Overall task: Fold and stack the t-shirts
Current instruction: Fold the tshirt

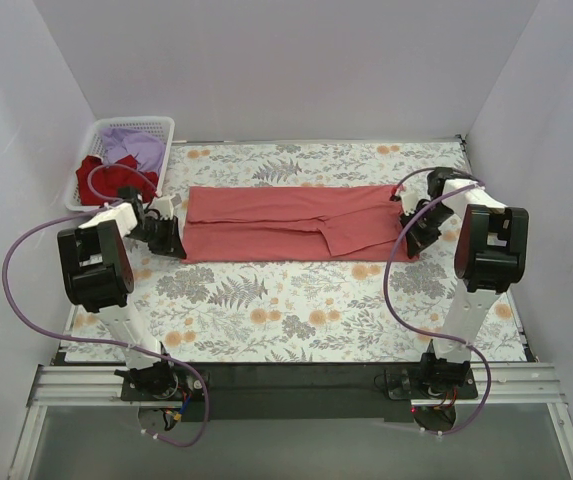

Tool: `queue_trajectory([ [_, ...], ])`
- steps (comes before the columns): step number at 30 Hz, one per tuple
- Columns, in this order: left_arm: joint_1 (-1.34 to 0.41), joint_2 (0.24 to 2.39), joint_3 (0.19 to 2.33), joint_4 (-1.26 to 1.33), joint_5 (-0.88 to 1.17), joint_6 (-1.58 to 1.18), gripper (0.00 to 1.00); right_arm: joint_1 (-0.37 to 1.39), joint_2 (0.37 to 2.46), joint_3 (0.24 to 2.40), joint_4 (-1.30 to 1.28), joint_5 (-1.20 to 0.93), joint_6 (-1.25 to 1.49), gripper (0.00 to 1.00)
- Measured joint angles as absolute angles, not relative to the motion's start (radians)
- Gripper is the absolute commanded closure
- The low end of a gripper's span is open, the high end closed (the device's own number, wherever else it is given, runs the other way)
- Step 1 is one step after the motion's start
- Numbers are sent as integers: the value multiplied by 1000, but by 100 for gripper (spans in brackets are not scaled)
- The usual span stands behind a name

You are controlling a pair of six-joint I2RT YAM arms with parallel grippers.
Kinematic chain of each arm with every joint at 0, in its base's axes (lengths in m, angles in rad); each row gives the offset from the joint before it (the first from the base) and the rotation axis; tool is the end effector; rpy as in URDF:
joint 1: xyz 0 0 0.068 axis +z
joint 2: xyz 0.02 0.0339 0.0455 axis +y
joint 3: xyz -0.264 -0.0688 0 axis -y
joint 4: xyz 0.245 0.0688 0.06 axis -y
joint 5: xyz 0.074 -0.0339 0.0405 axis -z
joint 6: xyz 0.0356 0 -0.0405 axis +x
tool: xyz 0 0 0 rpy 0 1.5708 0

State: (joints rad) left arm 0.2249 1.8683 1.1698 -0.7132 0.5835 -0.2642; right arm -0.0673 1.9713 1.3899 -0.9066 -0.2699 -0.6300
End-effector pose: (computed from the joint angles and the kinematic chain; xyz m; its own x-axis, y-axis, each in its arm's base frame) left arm 0.3358 0.0567 0.1519 -0.9027 -0.4301 -0.0109 -0.3489 0.7466 -0.5665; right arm 0.3694 -0.0154 0.1643 -0.8287 -0.5133 -0.2234 -0.5512 0.8177 0.1660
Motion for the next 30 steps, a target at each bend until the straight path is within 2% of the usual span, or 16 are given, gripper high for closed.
queue_trajectory([
  [11,215,1811,1105,-751,544,-245,100,-125,1911,1289,-895,-196,-654,99],
  [12,215,1800,1099,-763,539,-239,100,-128,1898,1273,-898,-188,-660,96],
  [13,214,1788,1094,-773,537,-230,94,-130,1879,1251,-904,-181,-667,89],
  [14,214,1776,1091,-786,538,-220,77,-131,1868,1242,-913,-178,-673,84],
  [15,214,1766,1089,-795,543,-204,72,-131,1858,1236,-925,-175,-680,73],
  [16,214,1752,1088,-807,549,-194,70,-131,1850,1235,-934,-171,-683,65],
  [18,212,1715,1089,-824,566,-182,64,-134,1840,1245,-953,-173,-690,55],
  [23,154,1624,1189,-856,639,-183,60,-138,1822,1369,-1026,-232,-679,53],
  [26,21,1599,1273,-792,673,-231,56,-138,1771,1426,-1036,-294,-655,55],
  [28,-108,1582,1275,-706,703,-308,51,-138,1742,1442,-1046,-344,-632,59],
  [30,-231,1578,1252,-598,736,-416,39,-138,1731,1444,-1055,-394,-609,64],
])
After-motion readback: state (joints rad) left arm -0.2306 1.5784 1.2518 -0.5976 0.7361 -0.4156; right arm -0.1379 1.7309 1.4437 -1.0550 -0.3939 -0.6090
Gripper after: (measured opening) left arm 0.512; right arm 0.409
